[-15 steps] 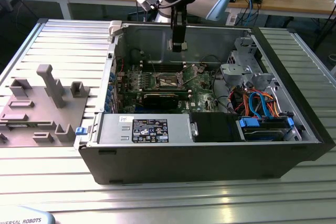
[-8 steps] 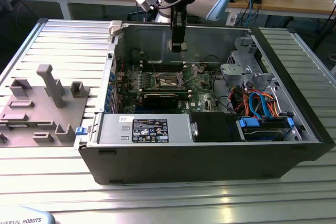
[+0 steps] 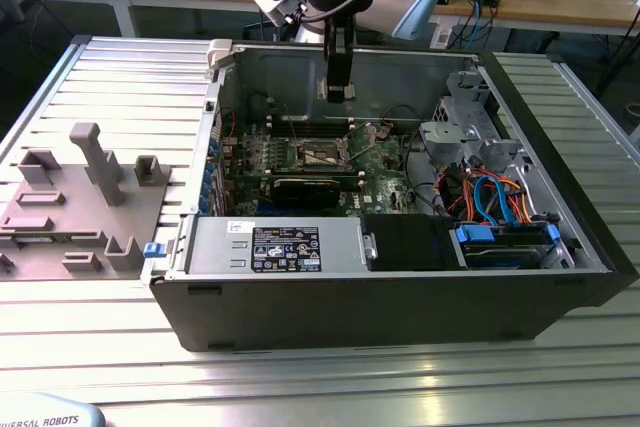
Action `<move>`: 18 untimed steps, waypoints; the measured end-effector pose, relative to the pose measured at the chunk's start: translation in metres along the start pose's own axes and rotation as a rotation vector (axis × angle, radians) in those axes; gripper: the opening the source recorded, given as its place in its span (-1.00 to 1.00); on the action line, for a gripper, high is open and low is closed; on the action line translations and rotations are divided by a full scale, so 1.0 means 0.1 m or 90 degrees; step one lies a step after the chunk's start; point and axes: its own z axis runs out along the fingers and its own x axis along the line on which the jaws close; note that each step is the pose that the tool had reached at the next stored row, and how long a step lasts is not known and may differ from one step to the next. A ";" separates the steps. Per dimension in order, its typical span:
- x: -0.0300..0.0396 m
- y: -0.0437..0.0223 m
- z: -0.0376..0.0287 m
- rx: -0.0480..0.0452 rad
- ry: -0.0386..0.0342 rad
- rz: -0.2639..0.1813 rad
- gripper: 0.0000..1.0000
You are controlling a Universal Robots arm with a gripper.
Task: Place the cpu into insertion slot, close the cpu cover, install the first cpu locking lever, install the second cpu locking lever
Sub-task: 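Close the cpu cover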
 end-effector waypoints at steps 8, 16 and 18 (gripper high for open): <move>-0.002 -0.004 0.079 0.0000 0.0000 0.000 0.08; -0.003 -0.007 0.137 0.0000 0.0000 0.000 0.08; -0.006 -0.015 0.267 0.0000 0.0000 0.000 0.08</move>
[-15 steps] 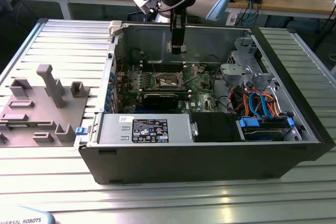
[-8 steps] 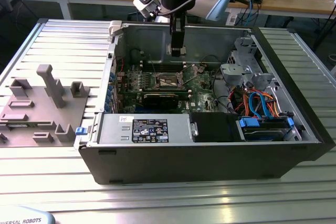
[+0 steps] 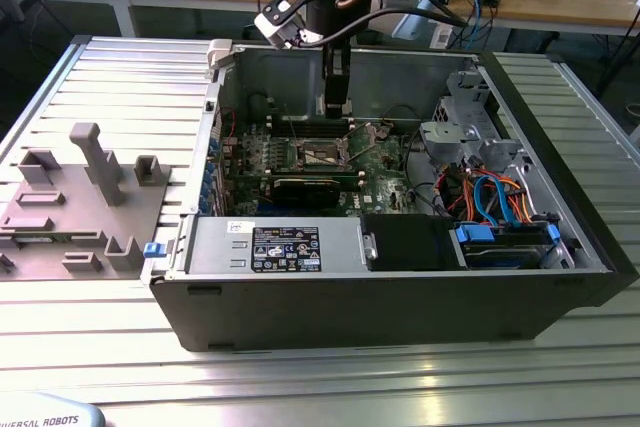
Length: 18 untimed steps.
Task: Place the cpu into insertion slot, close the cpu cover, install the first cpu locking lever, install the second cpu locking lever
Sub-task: 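Close the cpu cover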
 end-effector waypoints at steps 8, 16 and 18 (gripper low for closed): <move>0.000 -0.001 0.023 -0.0001 0.0001 0.000 0.08; -0.001 -0.002 0.042 0.0000 0.0000 0.000 0.08; -0.001 -0.003 0.049 0.0000 0.0000 0.000 0.08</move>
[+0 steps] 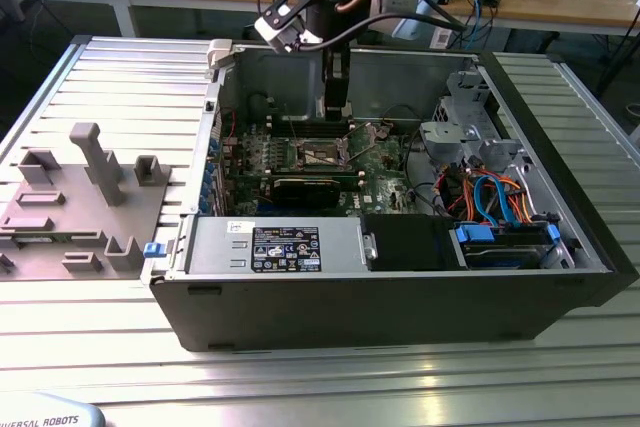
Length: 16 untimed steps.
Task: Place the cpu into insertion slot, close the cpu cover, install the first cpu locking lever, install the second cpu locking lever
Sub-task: 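Close the cpu cover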
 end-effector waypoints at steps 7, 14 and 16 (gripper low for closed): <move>0.000 0.000 0.011 0.0000 0.0000 0.000 0.08; 0.000 -0.001 0.024 0.0000 0.0000 0.000 0.08; -0.001 -0.002 0.028 0.0000 0.0000 0.000 0.08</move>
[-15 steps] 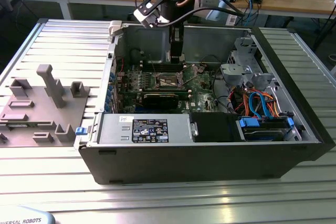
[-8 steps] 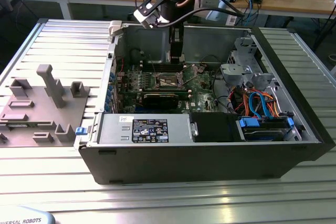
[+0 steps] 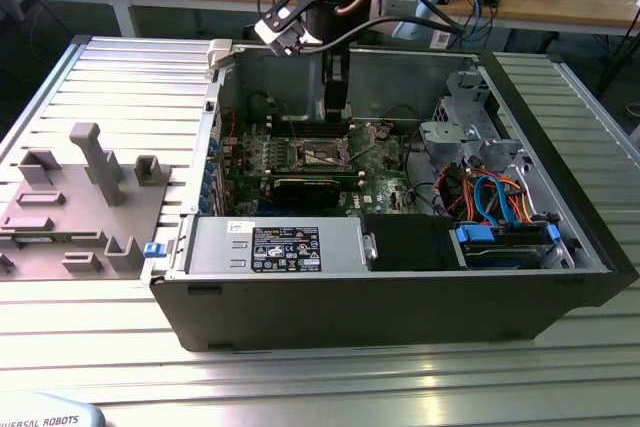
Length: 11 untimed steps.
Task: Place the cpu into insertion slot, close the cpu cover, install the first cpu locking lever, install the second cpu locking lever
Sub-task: 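Close the cpu cover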
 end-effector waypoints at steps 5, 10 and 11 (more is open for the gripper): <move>0.000 -0.001 0.012 0.0000 0.0000 0.000 0.08; 0.000 -0.001 0.019 0.0000 -0.0001 0.000 0.08; 0.000 -0.001 0.022 0.0000 0.0000 0.000 0.08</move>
